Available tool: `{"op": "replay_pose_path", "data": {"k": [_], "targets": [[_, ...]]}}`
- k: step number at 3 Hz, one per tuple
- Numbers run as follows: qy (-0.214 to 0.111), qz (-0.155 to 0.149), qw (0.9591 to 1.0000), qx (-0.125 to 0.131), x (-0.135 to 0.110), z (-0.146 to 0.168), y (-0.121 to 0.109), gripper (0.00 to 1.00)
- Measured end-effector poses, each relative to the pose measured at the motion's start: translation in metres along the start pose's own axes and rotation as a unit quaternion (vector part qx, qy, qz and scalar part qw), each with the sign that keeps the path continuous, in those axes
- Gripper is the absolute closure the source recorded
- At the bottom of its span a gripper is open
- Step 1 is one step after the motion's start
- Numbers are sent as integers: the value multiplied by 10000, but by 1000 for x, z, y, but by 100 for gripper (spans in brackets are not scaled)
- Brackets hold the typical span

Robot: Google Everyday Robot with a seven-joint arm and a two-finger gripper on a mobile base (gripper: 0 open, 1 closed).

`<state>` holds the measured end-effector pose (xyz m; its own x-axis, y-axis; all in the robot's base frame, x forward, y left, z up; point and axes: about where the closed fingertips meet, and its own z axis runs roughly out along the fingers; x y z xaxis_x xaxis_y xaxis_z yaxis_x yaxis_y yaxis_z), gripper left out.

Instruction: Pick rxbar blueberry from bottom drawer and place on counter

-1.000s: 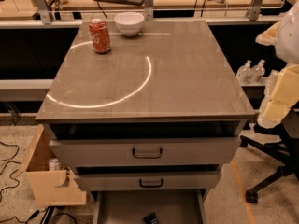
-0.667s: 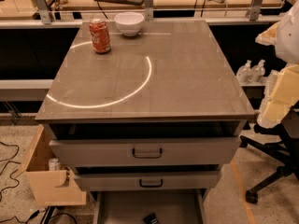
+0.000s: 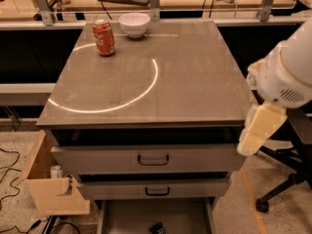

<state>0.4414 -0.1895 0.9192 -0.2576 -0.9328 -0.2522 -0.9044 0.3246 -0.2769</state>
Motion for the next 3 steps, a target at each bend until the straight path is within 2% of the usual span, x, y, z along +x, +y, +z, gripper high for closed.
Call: {"op": "replay_pose_path", "data": {"k": [1,2,3], "targets": [[-26,253,9996,83,12,44,28,0],[115,528,9985,54,42,99,63,0],[370,645,9971,-154,67,143,94,0]]}}
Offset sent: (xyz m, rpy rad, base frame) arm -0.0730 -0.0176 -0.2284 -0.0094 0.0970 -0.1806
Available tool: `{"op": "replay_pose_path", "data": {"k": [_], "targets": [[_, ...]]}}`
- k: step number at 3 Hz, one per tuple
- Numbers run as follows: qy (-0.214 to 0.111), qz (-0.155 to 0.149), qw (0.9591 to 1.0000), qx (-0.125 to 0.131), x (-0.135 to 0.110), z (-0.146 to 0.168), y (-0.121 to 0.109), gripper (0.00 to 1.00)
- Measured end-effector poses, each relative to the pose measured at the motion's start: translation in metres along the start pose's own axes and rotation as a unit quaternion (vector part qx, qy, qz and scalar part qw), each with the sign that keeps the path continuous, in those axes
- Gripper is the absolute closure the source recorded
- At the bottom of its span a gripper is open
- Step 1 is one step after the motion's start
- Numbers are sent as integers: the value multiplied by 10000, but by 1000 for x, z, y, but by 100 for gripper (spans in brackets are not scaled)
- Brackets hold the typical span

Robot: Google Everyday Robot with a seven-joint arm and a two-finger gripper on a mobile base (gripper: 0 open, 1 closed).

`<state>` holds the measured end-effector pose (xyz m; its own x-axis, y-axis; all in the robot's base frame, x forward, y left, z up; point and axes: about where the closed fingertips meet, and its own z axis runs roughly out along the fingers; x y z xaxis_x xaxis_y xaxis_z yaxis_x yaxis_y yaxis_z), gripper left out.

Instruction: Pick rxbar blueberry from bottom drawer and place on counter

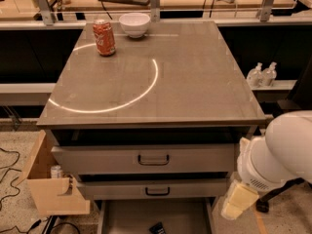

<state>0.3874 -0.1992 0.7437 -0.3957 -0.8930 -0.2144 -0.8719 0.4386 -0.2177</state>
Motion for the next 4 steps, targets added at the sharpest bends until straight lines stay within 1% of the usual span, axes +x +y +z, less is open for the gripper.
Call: {"op": "replay_pose_path", "data": {"k": [1,2,3,4], "targets": [[148,91,9997,-169,14,32,24,0],[110,88,9997,-185,10,37,23,0],[-77,74,9996,-257,-10,60,19,0],[-296,169,9979,-543,-20,124,37,0]]}}
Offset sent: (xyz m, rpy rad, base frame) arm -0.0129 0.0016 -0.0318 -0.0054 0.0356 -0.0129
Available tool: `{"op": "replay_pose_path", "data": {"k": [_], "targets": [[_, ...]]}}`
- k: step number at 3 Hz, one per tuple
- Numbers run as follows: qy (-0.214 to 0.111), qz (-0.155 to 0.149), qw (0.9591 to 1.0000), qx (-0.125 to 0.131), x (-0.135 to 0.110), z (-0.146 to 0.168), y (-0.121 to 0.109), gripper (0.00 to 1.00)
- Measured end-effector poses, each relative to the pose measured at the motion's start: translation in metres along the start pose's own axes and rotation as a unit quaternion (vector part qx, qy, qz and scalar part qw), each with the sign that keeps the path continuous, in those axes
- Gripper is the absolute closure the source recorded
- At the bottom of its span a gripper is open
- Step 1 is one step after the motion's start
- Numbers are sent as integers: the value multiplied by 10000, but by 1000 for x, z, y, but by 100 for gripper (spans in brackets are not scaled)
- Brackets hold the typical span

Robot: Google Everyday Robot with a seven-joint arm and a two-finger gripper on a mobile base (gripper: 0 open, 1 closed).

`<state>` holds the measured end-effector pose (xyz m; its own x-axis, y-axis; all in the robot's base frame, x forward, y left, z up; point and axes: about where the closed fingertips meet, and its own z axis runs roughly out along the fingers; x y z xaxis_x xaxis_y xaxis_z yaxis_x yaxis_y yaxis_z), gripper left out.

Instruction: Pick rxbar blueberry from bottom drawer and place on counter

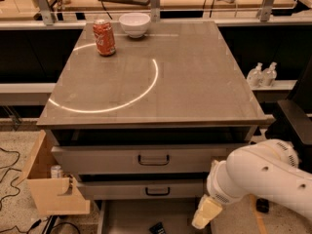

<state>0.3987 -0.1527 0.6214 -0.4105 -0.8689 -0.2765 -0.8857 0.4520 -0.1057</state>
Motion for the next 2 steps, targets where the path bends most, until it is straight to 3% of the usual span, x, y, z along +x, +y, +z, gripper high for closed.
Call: {"op": "replay_pose_path", "data": {"k": [1,2], "targets": [[-178,216,9996,-31,8,61,6,0],[-173,711,9972,124,45,121,16,0]]}}
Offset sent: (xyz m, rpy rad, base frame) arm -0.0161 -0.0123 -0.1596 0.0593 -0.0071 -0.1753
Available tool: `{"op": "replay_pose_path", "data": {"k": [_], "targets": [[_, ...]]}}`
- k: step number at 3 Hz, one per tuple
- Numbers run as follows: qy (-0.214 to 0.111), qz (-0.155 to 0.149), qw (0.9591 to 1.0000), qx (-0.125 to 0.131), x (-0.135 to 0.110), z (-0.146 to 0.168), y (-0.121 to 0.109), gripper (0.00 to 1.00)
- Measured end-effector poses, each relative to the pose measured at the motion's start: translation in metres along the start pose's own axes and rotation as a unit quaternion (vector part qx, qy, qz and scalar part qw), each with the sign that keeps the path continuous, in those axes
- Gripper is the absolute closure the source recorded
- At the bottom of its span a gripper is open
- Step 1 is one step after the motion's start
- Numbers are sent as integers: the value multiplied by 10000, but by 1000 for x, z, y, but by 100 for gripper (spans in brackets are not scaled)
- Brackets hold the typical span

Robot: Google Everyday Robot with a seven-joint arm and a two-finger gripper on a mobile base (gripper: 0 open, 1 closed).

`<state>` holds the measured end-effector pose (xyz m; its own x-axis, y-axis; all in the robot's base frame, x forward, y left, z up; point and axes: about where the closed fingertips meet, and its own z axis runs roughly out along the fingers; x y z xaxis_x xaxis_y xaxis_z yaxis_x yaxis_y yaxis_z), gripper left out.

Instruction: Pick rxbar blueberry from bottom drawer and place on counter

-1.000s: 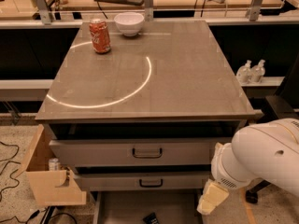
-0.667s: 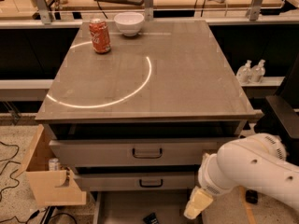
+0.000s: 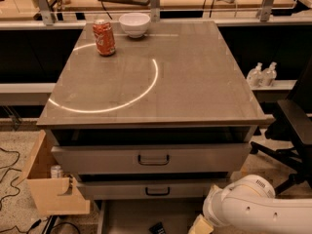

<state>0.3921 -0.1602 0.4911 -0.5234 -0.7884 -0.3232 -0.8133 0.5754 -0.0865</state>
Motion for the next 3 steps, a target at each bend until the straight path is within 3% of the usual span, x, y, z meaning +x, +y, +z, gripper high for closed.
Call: {"op": "replay_pose_path", "data": {"k": [2,3], "targets": [[157,-15,9998,84,-2,0,0,0],[471,-30,9989,-43,11,27,10,0]]}}
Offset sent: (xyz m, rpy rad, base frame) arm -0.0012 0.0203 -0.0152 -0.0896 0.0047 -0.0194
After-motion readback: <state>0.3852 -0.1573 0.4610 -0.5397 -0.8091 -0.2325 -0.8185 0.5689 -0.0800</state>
